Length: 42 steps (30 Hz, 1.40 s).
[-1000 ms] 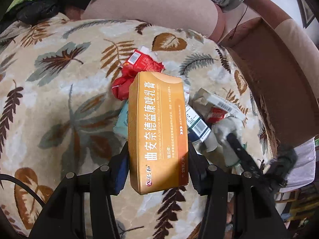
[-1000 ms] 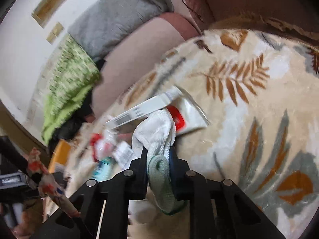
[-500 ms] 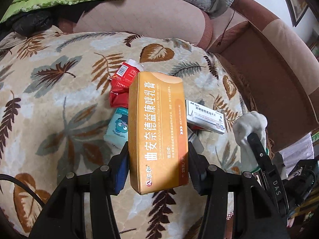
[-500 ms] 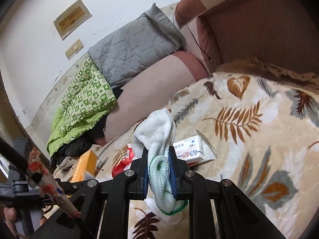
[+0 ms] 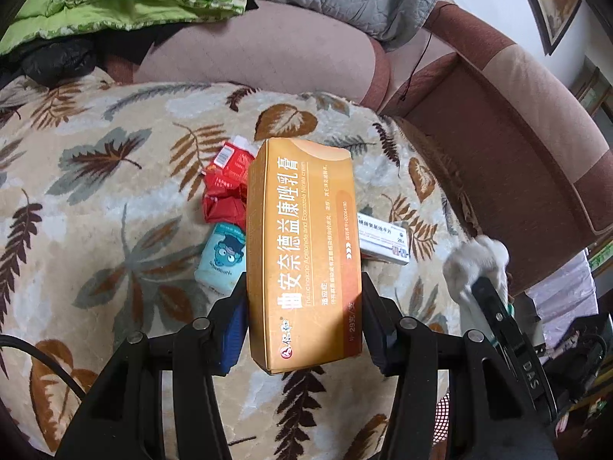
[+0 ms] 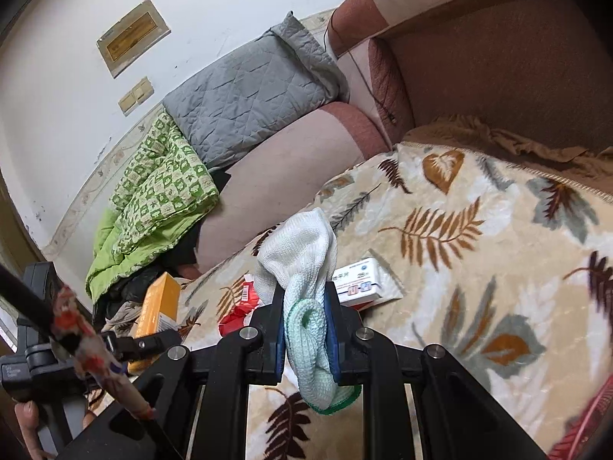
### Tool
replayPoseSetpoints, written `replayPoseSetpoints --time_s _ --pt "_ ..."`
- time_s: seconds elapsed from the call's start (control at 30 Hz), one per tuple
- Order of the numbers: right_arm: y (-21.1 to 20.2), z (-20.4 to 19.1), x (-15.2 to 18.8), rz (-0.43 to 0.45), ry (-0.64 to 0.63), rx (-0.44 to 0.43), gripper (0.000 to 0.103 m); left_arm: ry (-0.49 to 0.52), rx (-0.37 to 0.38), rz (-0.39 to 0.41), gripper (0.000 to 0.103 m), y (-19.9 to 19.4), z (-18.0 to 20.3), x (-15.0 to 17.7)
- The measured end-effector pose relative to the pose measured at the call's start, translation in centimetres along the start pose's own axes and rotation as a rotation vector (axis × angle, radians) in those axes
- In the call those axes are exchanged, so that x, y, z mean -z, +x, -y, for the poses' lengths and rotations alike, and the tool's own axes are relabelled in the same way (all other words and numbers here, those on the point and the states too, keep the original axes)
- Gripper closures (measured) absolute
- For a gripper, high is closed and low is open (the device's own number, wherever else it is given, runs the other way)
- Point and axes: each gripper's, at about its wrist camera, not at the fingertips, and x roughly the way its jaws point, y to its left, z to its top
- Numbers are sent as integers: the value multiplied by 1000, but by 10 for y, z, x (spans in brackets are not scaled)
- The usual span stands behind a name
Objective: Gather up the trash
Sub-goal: 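Carry the box and cloth to the red wastebasket and open both tools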
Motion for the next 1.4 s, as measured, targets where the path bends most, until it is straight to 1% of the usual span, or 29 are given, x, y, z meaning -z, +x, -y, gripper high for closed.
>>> replayPoseSetpoints --time_s 0.2,0.3,0.37,0.5,0.6,0.73,0.9,1.03,1.2,1.4 --pt "-42 -3 -3 35 -15 36 85 17 -18 42 52 -11 3 -3" --pt "-67 0 -1 47 -5 37 85 41 -21 70 52 -21 13 1" --pt "-83 2 -1 55 -5 37 85 68 -24 93 52 -30 23 9" --pt "-119 11 1 71 4 38 85 127 -11 122 52 -49 51 38" --pt "-147 20 1 92 17 35 85 176 -5 140 52 -65 75 71" --pt "-187 32 1 137 37 40 85 216 23 149 52 -87 101 108" --pt "-238 48 2 199 61 60 85 276 33 171 52 -112 137 143" --pt "-271 69 8 229 90 89 84 314 40 199 52 -128 164 161" --pt "-307 94 16 244 121 127 84 378 45 223 52 -139 195 182" --pt "-340 110 23 262 123 184 84 428 80 214 52 -142 223 202"
